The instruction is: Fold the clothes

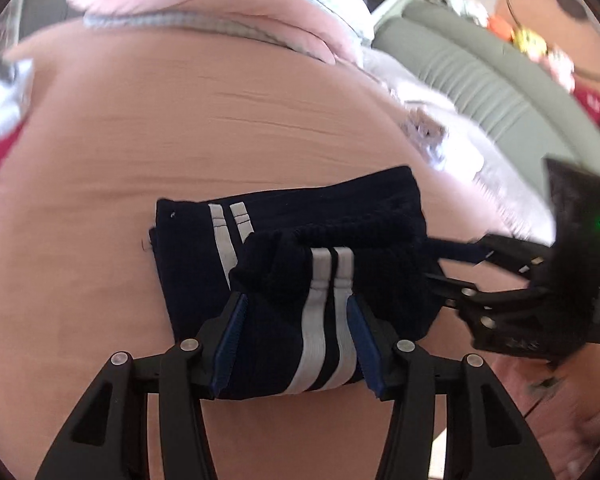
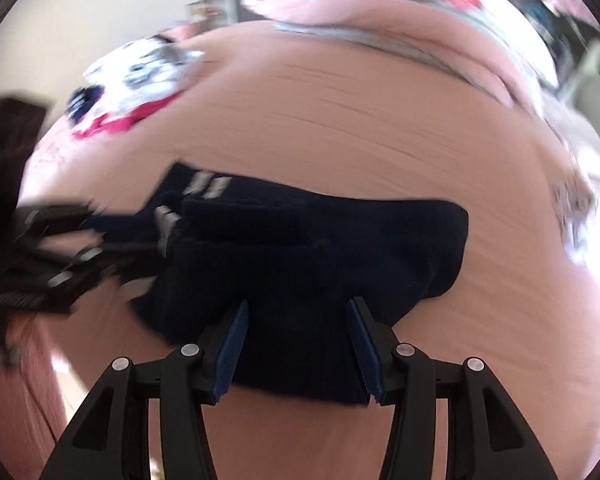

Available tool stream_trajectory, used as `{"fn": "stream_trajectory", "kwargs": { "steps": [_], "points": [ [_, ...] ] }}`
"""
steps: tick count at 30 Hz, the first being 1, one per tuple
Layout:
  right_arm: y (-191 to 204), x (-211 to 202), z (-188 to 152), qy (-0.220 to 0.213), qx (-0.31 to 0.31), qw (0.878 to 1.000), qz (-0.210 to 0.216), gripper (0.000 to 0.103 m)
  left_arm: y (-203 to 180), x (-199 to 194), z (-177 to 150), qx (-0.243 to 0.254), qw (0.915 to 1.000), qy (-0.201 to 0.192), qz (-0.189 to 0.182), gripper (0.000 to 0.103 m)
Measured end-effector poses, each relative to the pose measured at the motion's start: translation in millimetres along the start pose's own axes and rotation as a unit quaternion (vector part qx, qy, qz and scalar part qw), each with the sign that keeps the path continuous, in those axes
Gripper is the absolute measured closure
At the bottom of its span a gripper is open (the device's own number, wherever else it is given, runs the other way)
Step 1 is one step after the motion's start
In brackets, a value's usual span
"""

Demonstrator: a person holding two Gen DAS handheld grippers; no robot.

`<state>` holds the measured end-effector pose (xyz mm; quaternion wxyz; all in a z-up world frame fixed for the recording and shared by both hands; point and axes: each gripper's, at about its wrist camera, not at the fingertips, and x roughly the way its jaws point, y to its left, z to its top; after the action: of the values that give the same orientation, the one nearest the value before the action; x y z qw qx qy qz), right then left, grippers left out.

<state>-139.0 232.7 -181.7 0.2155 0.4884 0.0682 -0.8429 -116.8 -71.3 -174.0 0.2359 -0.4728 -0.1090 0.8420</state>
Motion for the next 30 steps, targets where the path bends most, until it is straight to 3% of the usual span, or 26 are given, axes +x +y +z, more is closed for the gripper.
{"fn": "stream_trajectory", "kwargs": {
  "steps": [3,5,7,8,9,10,13,17,19,22,23,25,28,30],
  "points": [
    [-13,-4,-2,-0.005,0.037,0.998,0.042,0.052,8,-1,-4,-0.004,0.9999,0.010,-0.008,0.055],
    [-16,-5,-3,-0.007,0.030,0.999,0.043,0.048,10,-3,-7,0.001,0.9999,0.008,-0.007,0.055],
    [-17,0,-3,0.003,0.024,0.998,0.050,0.046,3,-3,-7,0.017,0.9998,0.007,0.006,0.069],
    [-17,1,-3,0.007,0.024,0.998,0.061,0.048,-1,-2,-7,0.026,0.9995,0.006,0.014,0.085],
    [-15,0,-3,0.005,0.023,0.998,0.065,0.062,-4,-4,-6,0.032,0.9993,0.003,0.020,0.094],
    [-12,-2,-3,0.000,0.021,0.998,0.066,0.067,-4,-9,-3,0.029,0.9993,-0.006,0.022,0.096],
    [-6,-8,4,-0.018,0.011,0.999,0.041,0.077,-10,-22,12,0.036,0.9982,-0.036,0.033,0.098],
    [-10,-11,31,-0.050,0.025,0.998,0.023,0.080,-4,-23,34,0.034,0.9964,-0.056,0.053,0.098],
    [-14,-8,44,-0.057,0.036,0.998,0.013,0.080,11,-7,38,0.012,0.9977,-0.031,0.059,0.097],
    [-23,31,47,0.001,0.057,0.998,-0.011,0.076,36,25,34,-0.028,0.9968,0.024,0.071,0.094],
    [-28,42,45,0.015,0.069,0.997,-0.007,0.072,40,27,30,-0.033,0.9971,0.023,0.065,0.094],
    [-37,47,41,0.021,0.099,0.995,0.007,0.070,38,16,31,-0.034,0.9969,0.004,0.071,0.093],
    [-43,20,43,-0.018,0.130,0.991,0.014,0.065,26,-13,33,-0.018,0.9925,-0.056,0.107,0.092],
    [-45,1,45,-0.048,0.146,0.988,0.016,0.064,13,-21,33,0.009,0.9931,-0.076,0.089,0.092]
  ]
}}
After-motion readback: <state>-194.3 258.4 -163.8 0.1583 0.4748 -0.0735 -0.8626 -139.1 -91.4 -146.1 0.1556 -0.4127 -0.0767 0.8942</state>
